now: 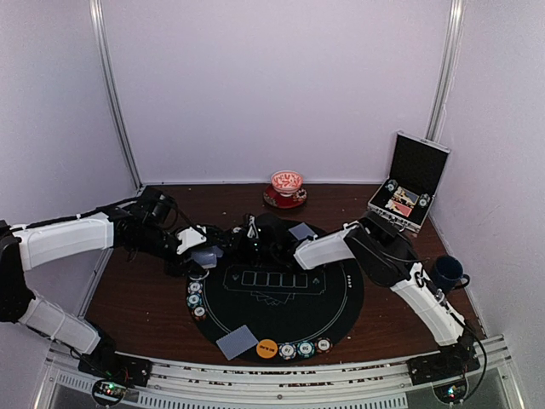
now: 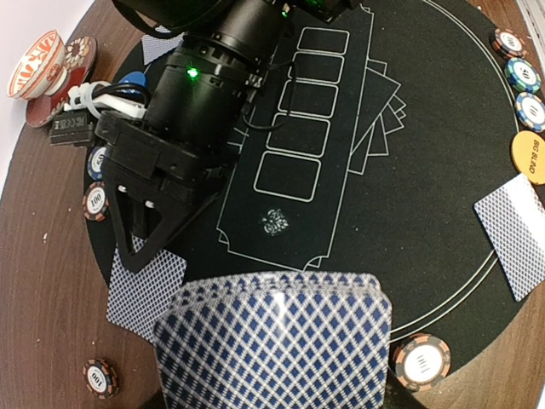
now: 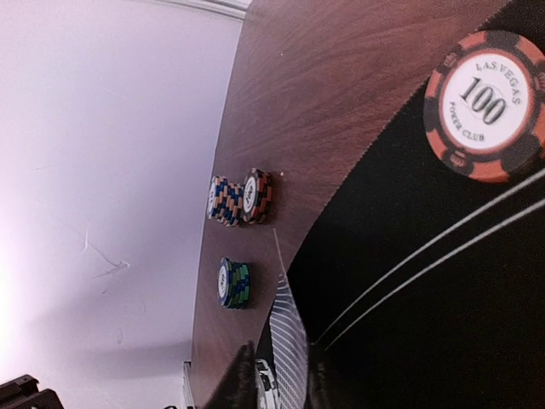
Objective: Distribute texas hold em gaming equipment
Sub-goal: Distribute the poker card in the dealer area, then pick up the poker card from the face-down deck piles.
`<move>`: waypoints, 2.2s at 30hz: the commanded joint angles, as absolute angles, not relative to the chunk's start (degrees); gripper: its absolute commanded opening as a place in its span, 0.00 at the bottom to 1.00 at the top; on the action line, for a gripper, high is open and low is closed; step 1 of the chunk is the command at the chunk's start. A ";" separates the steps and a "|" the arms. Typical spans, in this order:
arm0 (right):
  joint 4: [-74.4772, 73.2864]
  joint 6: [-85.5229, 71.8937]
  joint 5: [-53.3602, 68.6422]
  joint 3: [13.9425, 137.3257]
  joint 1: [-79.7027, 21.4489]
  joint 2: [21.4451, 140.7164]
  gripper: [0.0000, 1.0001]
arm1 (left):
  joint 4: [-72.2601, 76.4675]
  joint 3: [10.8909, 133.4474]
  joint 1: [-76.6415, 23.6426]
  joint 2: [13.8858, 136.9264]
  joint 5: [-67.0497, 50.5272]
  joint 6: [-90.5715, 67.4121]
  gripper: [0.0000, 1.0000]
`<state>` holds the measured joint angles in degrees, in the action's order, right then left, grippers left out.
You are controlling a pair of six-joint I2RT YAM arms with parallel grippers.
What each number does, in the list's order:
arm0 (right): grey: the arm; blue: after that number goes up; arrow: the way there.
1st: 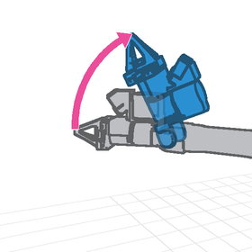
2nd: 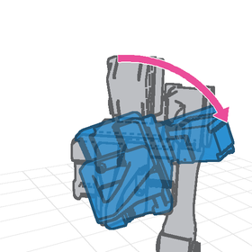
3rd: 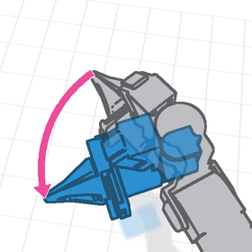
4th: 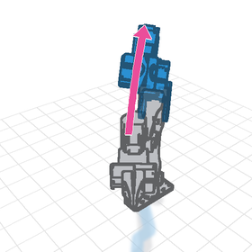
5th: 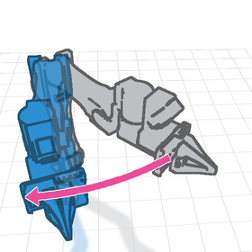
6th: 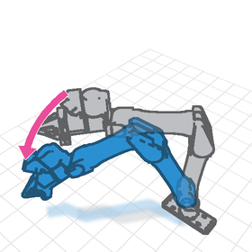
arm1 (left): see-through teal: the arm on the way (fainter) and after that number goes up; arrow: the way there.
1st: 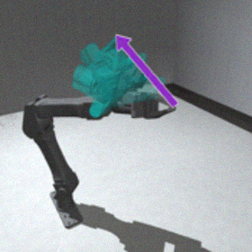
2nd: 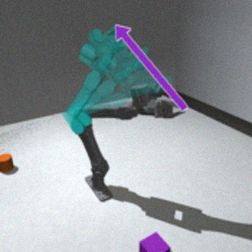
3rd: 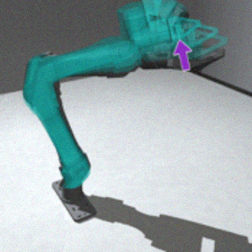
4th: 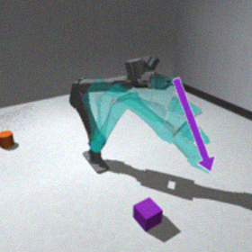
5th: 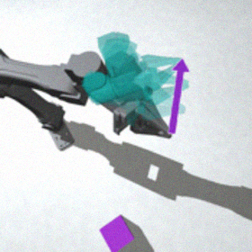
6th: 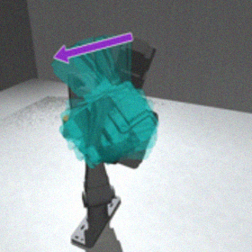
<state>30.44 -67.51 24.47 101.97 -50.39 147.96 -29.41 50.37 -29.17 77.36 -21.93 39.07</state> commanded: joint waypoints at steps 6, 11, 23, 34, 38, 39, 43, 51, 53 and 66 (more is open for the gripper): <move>24.47 -64.31 22.42 102.14 -50.97 145.98 0.44 | -27.52 50.15 -28.65 77.00 -23.27 38.29 0.51; 20.05 -61.63 19.24 98.16 -51.47 140.06 0.55 | -27.60 50.52 -28.59 77.07 -23.11 38.22 0.51; 14.83 -55.48 16.41 83.08 -50.89 122.09 0.66 | -29.04 53.47 -28.77 80.66 -23.28 38.57 0.51; 23.90 -49.81 25.28 64.31 -50.83 108.67 0.71 | -29.71 58.40 -33.41 86.93 -21.73 38.32 0.52; 31.46 -50.99 29.73 59.60 -51.20 108.23 0.71 | -29.71 59.72 -35.31 88.94 -22.11 38.45 0.52; 33.49 -51.47 30.50 58.68 -51.31 108.20 0.71 | -29.66 59.76 -35.58 89.16 -22.64 38.53 0.52; 36.63 -52.63 32.25 58.59 -51.96 109.38 0.71 | -28.14 58.98 -35.94 88.93 -24.49 37.90 0.53; 36.03 -53.43 32.76 63.69 -53.78 113.63 0.71 | -27.60 57.27 -36.49 87.90 -24.83 37.97 0.53; 35.44 -53.59 32.71 64.95 -54.09 114.93 0.71 | -27.45 57.03 -36.52 87.81 -24.87 38.06 0.53; 32.76 -54.48 32.03 70.62 -54.80 120.10 0.71 | -27.42 55.86 -37.24 86.14 -25.66 38.49 0.53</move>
